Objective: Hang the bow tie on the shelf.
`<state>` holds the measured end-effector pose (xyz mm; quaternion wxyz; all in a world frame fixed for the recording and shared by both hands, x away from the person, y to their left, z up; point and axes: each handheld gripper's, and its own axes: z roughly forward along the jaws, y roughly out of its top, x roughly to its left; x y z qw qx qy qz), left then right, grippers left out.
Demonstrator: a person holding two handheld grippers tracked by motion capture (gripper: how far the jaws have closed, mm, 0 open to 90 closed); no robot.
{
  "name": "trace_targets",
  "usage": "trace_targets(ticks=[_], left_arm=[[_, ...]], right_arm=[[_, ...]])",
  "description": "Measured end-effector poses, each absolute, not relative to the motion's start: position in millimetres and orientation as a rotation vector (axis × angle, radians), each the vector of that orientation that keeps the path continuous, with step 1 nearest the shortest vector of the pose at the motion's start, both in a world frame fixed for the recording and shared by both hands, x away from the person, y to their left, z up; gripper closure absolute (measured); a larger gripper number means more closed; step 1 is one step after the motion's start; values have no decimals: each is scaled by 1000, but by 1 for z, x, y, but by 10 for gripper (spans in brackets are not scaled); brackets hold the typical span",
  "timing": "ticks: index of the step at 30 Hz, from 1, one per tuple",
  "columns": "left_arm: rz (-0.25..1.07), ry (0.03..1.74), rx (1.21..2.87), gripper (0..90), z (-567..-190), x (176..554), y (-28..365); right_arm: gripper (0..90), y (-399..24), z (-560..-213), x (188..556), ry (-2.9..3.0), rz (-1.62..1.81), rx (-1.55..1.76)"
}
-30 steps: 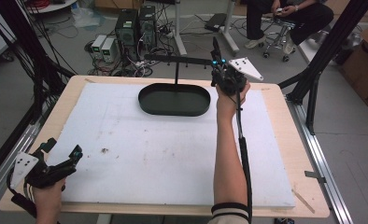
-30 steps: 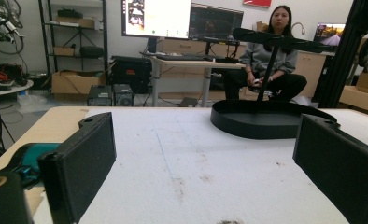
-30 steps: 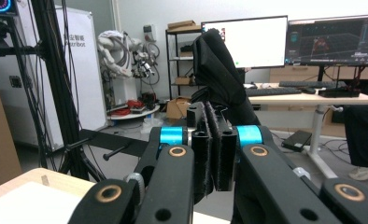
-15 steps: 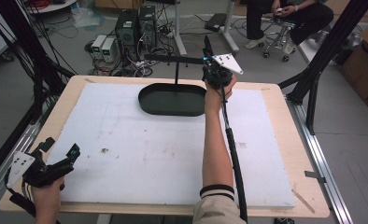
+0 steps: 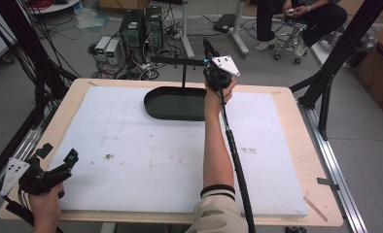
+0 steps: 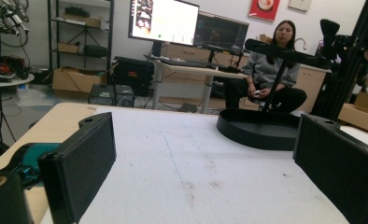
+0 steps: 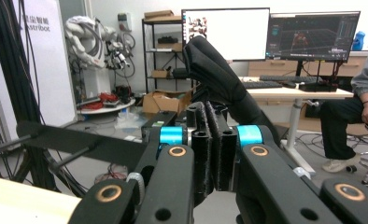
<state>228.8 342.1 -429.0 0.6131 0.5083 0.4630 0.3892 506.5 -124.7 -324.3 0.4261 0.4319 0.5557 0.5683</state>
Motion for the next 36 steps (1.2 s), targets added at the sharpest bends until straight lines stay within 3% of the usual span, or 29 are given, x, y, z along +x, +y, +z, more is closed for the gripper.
trace_targets(ticks=[6,13,14,17,18,20,27,29,36], left_arm=[[897,1073,1164,64,-429,229,344],[895,1071,1162,63,-429,230,344],[894,1071,1162,63,-429,230,343],[890,1062,1166,63,-427,230,341],[890,1062,1166,63,-427,230,341],[891,1056,1167,64,-426,230,339],[892,1036,1211,63,-423,231,331],[891,1031,1225,64,-422,231,328],[905,1021,1265,64,-416,229,323]], right_arm=[[709,-123,-327,506,1400,1415,1080],[576,-125,-318,498,1360,1417,1081],[505,-126,-312,492,1345,1421,1064],[389,-127,-301,481,1334,1393,1040],[389,-127,-301,481,1334,1393,1040],[279,-129,-287,466,1345,1372,1025],[216,-150,-258,420,1387,1424,942],[168,-161,-255,407,1422,1410,964],[160,-201,-261,357,1478,1378,952]])
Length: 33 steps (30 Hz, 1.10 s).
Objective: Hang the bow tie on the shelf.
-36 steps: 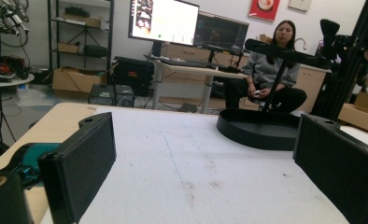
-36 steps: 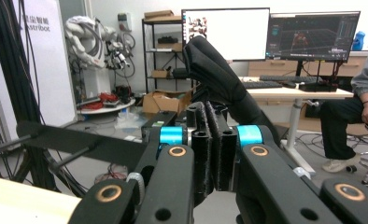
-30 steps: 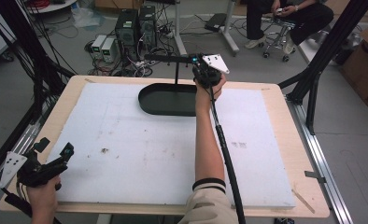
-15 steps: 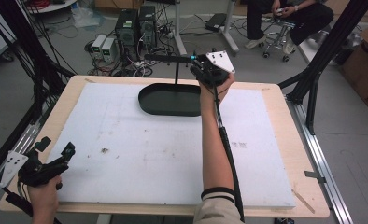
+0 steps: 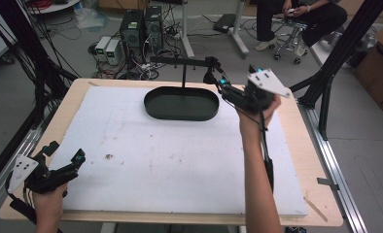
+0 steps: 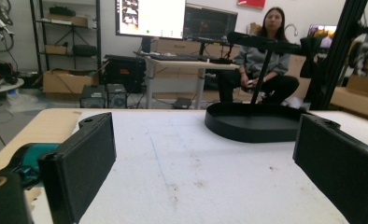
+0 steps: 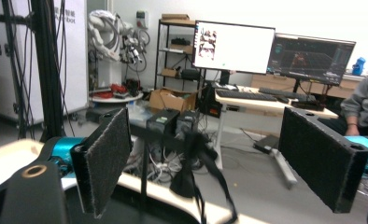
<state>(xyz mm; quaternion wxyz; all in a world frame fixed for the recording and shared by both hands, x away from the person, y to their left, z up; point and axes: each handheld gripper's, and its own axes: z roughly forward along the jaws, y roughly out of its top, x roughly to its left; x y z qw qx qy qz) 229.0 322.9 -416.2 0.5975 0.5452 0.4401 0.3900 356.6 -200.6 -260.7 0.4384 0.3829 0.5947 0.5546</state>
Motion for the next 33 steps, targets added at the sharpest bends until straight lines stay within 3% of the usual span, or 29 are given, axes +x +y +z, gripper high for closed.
trace_targets(ticks=[5,15,33], left_arm=[[914,1016,1294,64,-414,228,319],[939,995,1318,64,-407,223,313],[975,993,1365,64,-410,222,311]], right_arm=[[141,-242,-279,311,1521,1346,990],[121,-298,-310,263,1497,1445,1080],[119,-324,-375,237,1615,1469,1116]])
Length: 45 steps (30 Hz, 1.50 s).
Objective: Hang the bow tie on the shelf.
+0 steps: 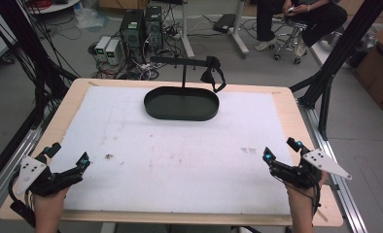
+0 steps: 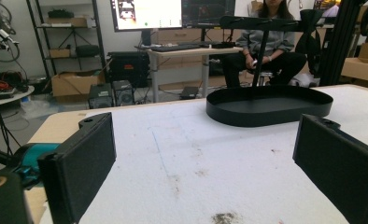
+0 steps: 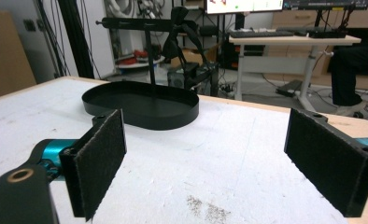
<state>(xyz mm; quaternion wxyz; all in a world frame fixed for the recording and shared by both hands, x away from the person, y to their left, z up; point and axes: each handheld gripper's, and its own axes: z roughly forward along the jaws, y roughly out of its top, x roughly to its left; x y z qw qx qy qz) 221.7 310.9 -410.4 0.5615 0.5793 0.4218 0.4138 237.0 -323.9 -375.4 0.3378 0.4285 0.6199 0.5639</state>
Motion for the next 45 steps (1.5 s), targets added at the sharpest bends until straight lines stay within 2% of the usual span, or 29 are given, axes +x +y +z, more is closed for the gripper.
trace_targets(ticks=[8,12,45], left_arm=[[985,991,1385,64,-415,225,312],[982,989,1386,64,-416,224,311],[970,970,1398,64,-420,224,307]], right_arm=[[120,-336,-417,237,1572,1530,1137],[120,-338,-423,238,1575,1516,1148],[120,-334,-416,234,1572,1546,1113]])
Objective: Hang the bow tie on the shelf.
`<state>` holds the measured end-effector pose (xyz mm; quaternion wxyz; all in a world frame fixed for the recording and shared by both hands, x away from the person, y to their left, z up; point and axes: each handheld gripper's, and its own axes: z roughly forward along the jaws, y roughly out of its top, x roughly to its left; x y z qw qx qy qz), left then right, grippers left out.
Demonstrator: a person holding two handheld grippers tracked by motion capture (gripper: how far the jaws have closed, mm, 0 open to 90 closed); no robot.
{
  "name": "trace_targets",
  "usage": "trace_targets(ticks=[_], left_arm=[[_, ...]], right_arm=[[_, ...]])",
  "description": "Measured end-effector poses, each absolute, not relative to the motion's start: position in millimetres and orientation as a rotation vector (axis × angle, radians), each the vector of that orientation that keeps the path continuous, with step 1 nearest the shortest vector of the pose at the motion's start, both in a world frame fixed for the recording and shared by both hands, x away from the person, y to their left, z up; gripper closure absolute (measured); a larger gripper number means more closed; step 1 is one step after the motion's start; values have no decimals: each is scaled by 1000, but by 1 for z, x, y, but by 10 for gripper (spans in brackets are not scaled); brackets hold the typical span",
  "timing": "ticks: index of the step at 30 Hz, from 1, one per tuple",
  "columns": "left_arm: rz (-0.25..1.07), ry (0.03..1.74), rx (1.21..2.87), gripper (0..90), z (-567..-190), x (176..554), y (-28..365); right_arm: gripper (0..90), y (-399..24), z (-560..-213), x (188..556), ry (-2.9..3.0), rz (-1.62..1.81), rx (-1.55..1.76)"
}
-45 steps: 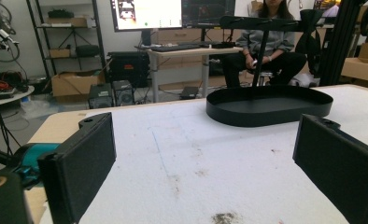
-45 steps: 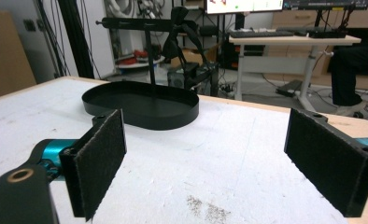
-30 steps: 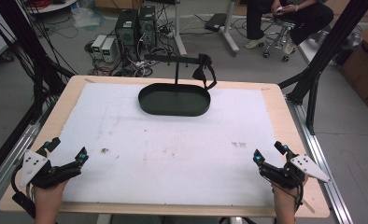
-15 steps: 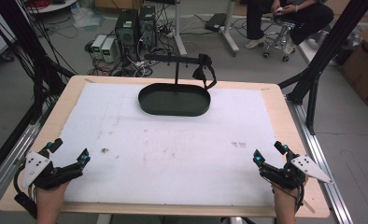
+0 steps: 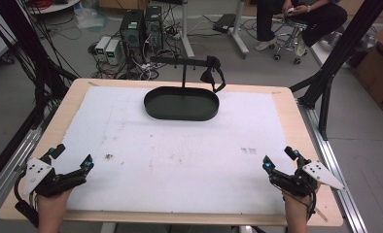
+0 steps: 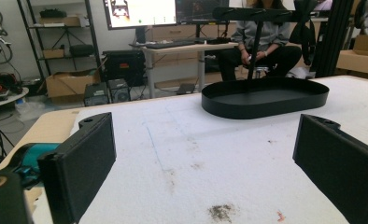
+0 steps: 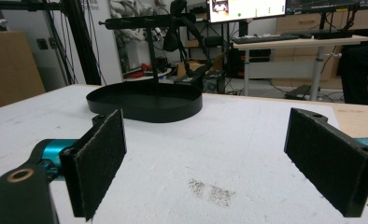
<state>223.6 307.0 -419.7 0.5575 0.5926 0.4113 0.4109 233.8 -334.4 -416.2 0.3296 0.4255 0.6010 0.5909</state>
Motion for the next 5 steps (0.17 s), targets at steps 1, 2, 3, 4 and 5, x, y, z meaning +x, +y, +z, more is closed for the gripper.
trace_targets(ticks=[1,2,3,4,5], left_arm=[[970,970,1400,64,-420,224,307],[972,970,1400,64,-420,224,307],[971,971,1400,64,-420,224,308],[971,972,1399,64,-420,224,308],[971,973,1398,64,-420,224,308]], right_arm=[[120,-334,-416,234,1571,1548,1114],[120,-334,-416,234,1572,1548,1108],[120,-333,-416,233,1573,1548,1108],[120,-333,-415,233,1579,1545,1100],[120,-332,-415,233,1578,1546,1102]])
